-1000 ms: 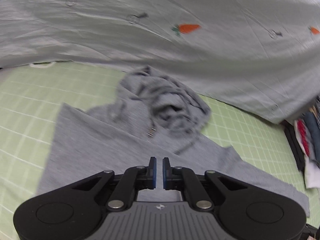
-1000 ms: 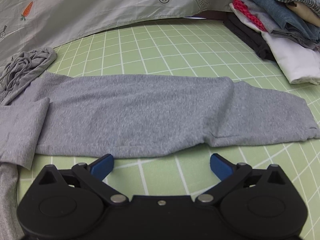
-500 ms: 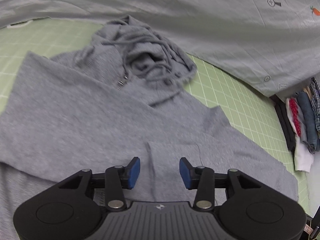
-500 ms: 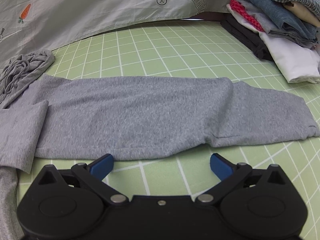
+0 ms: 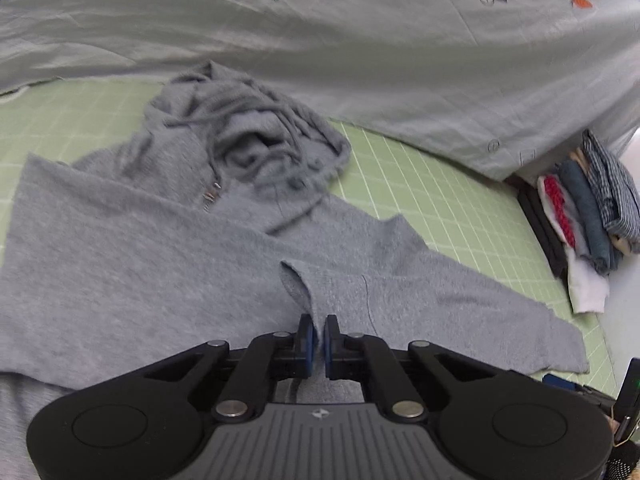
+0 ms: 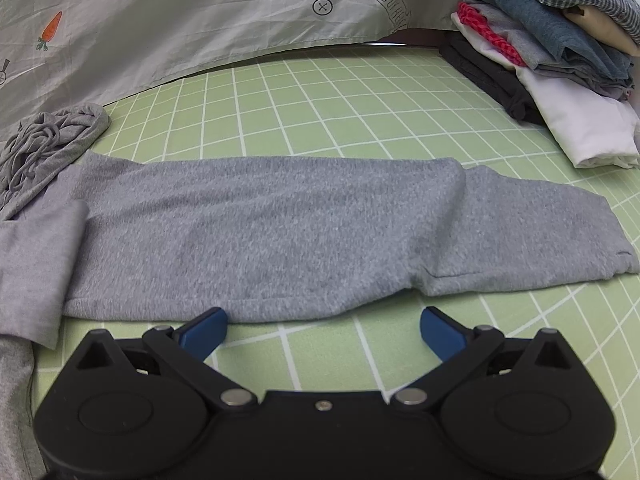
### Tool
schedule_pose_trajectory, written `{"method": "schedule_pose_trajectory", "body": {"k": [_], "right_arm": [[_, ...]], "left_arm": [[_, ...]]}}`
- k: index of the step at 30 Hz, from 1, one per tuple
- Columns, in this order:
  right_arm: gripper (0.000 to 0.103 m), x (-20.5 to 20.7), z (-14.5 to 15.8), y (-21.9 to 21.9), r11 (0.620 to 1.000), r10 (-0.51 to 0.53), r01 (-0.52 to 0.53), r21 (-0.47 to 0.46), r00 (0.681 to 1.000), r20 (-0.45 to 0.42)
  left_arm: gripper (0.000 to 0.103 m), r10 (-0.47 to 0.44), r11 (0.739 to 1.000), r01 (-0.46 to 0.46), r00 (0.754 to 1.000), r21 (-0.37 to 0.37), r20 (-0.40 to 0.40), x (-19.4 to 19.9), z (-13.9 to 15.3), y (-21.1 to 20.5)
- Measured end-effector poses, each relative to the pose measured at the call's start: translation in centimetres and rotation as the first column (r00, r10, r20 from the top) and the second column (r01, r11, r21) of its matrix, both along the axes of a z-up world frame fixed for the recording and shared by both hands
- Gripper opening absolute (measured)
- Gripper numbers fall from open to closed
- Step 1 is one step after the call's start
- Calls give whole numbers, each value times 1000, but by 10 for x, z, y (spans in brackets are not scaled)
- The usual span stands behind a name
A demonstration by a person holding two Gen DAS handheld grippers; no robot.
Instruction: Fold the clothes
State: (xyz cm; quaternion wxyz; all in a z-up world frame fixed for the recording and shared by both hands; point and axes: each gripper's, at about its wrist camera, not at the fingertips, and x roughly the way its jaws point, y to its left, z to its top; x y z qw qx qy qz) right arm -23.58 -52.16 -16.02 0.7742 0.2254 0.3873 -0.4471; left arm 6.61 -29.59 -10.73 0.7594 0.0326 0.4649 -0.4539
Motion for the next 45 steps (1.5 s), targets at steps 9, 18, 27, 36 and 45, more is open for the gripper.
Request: {"method": "schedule_pose_trajectory", "body": {"k": [9,18,27,36,45], "right_arm": [[103,0,-1,1,1000,-4,4,-5,1000,2],[103,0,-1,2,1000,-13,13,-13,1000,7],[103,-1,-2,3,1000,-16,16,-26,1000,13],[103,-2,3,-3,1000,22,-22,6,1000,11],[103,-34,31,-35,990,-75,86,-110,992,100]], "left_arm": [[6,230,971,-235,968,42,98,68,11,61],[69,386,900,-405,912,162,139,82,-3,77],[97,305,950,-300,951,79,-45,36,-21,43],[103,291,953,-277,950,125,-113,38,-35,27],[103,361,924,-381,846,29,-392,74,-41,55]]}}
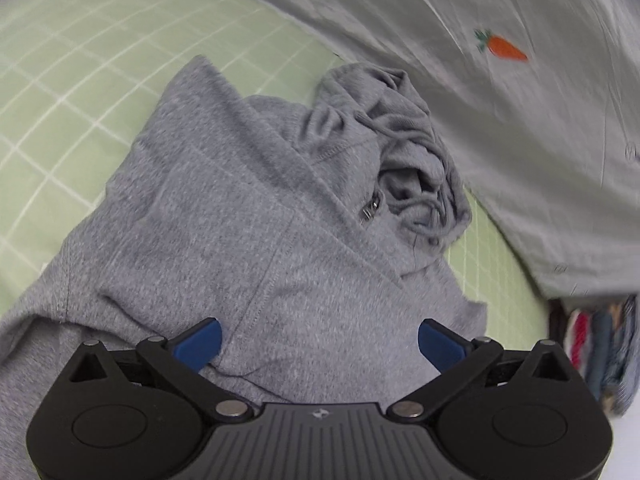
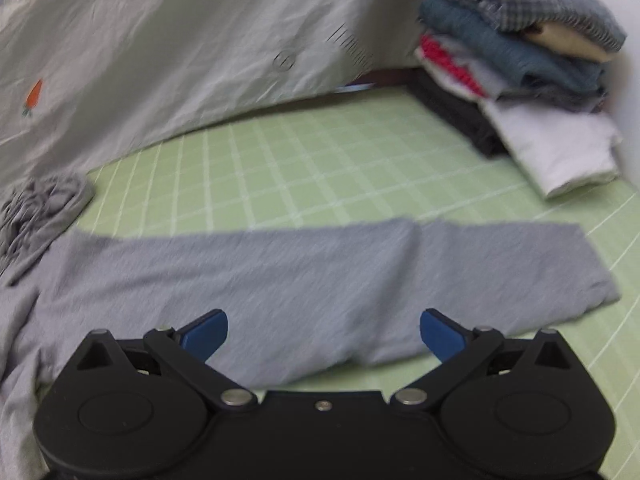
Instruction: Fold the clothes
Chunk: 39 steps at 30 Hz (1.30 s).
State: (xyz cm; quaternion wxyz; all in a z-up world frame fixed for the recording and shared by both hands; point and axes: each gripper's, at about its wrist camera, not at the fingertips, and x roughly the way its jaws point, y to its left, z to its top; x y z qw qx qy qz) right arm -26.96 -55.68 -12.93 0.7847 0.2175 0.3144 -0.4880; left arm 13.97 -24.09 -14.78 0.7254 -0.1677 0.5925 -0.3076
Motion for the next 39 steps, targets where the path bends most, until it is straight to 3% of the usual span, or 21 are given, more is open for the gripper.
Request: {"method": "schedule_pose_trajectory", "body": {"k": [4,8,17,27,35,38,39], "right_arm": [[103,-17,-2,-32,997,-57,54,-59,997,-56],[103,-39,-15,-62,988,-146,141,-58,985,-89],[103,-84,-40,-102,927,-370,357,-113,920,-129],[103,-98,-49,-104,881,-464,462,-101,886,-3],[103,-101,-49,-95,908,-406,405,-105,914,10],[85,-103,-46,-88,914,-386,385,-124,922,17],[66,-103,-44,-84,914,-384,383,-133,923,16]], "left_arm": [[103,44,998,-46,998,-48,-51,6,-3,7],[103,66,995,-71,996,-73,-67,8,-5,11],[103,153,974,-174,977,-142,-150,15,-11,25],[103,168,972,-191,972,-138,-164,16,-9,28],[103,163,975,-183,975,-126,-154,16,-8,25],[103,177,971,-198,972,-133,-156,15,-9,27],[103,183,969,-205,970,-136,-158,15,-9,28]]}}
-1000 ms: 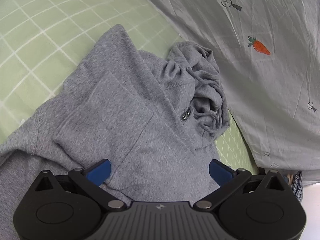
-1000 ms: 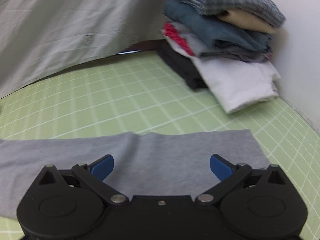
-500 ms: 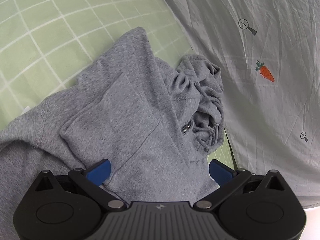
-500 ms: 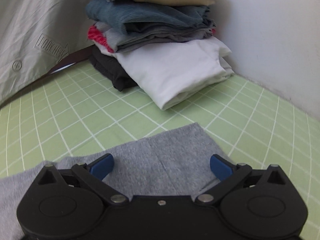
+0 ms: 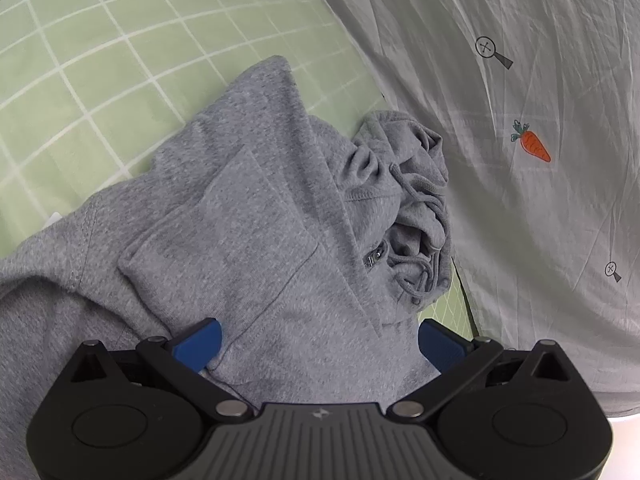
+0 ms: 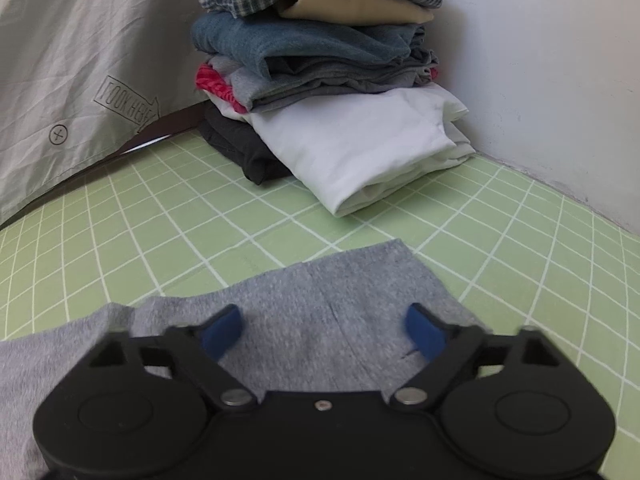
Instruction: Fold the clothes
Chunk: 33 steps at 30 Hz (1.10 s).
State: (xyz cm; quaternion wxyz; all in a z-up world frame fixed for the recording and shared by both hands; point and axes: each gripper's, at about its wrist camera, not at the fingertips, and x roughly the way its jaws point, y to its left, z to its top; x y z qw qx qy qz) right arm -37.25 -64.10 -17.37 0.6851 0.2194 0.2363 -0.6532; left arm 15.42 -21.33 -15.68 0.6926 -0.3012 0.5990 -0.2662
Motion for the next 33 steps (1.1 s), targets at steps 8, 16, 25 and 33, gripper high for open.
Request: {"method": "schedule_pose_trajectory", "body": {"k": [8,16,25,33], "right_arm": [[13,11,8,7,999,41,-40,20,998,-44],[7,5,30,9,998,35,-38,40,996,76],[7,80,75,64,959,282,-280,-34,952,115],[7,218,116,144,768,640,-636,-80,755,139]], "left_arm": [[103,38,999,-38,999,-14,-13,1,-1,4],[103,15,1000,-14,1000,-19,13,1,0,5],[103,54,999,-54,997,-6,62,-14,7,12],[103,34,997,-43,988,57,150,-30,27,47]]}}
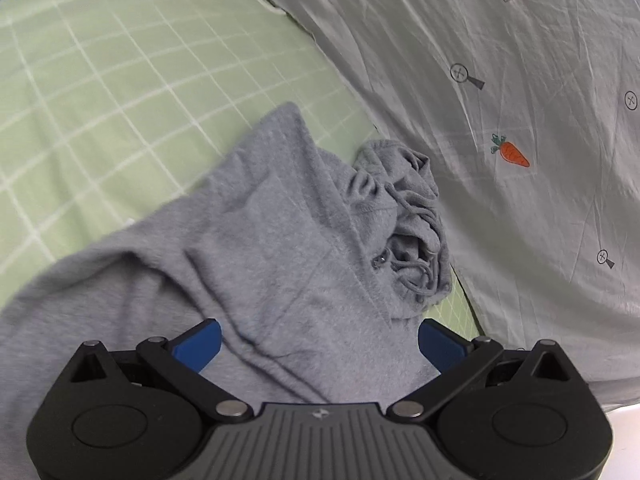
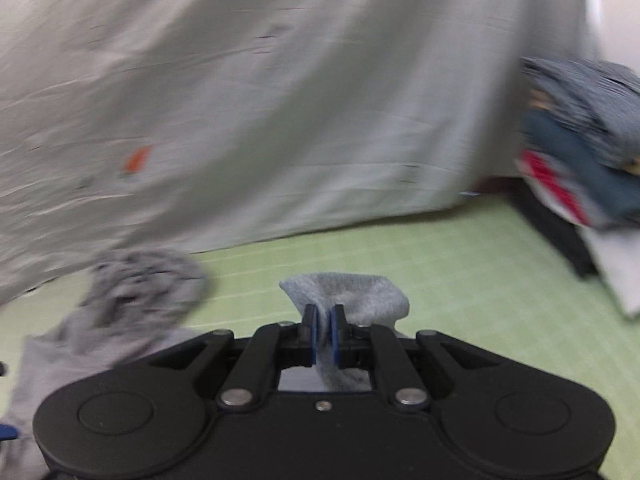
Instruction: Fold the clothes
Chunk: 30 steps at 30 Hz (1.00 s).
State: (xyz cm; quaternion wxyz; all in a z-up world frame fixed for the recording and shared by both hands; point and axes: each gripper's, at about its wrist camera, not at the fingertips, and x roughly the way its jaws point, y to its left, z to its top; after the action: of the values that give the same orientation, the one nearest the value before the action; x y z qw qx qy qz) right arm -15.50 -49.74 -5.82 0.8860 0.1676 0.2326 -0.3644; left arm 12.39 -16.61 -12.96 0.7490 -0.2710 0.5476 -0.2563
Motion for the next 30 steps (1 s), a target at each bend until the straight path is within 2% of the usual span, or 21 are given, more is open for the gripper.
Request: {"method": "schedule_pose_trajectory", "body": {"k": [2,5,6,8,9,10,13,16,19,21,26,30], "right_arm": [[7,32,6,27,994,109,-110,12,994,13],[9,65,11,73,967,254,-254,4,967,19],[12,74,13,85,954,299,-299,2,954,20],[47,80,15,96,936,353,-353,-7,936,15],[79,80,16,98,938,346,-346,-18,938,10],[96,76,16,98,947,321,-321,-26,947,9],[103,54,10,79,972,237,-236,12,972,-2],[103,26,-4,54,990,142,-141,28,988,-63],[103,-8,-22,30,999,28,-23,29,987,-156],[103,-36,-35,13,996,-53,64,59,983,-176],[103,-90,-57,-21,957,-221,248,149,960,-174],[103,-101,-64,-29,963,-212,238,124,959,-188]], "left_arm": [[103,10,1000,-10,1000,13,6,-1,1,9],[103,17,1000,-17,1000,13,10,0,2,16],[103,17,1000,-17,1000,5,4,0,2,17],[103,17,999,-17,1000,-28,-7,0,5,16],[103,12,999,-12,1000,-41,-3,-1,7,15],[103,1,999,0,1000,-42,8,-3,9,12],[103,-49,999,49,998,-5,50,-11,17,-3],[103,-109,993,106,991,42,76,-19,18,-22],[103,-174,983,166,980,83,94,-25,18,-43],[103,-222,970,209,969,122,107,-30,16,-63],[103,-336,927,302,932,220,137,-40,10,-111],[103,-446,862,370,879,345,172,-47,4,-144]]}}
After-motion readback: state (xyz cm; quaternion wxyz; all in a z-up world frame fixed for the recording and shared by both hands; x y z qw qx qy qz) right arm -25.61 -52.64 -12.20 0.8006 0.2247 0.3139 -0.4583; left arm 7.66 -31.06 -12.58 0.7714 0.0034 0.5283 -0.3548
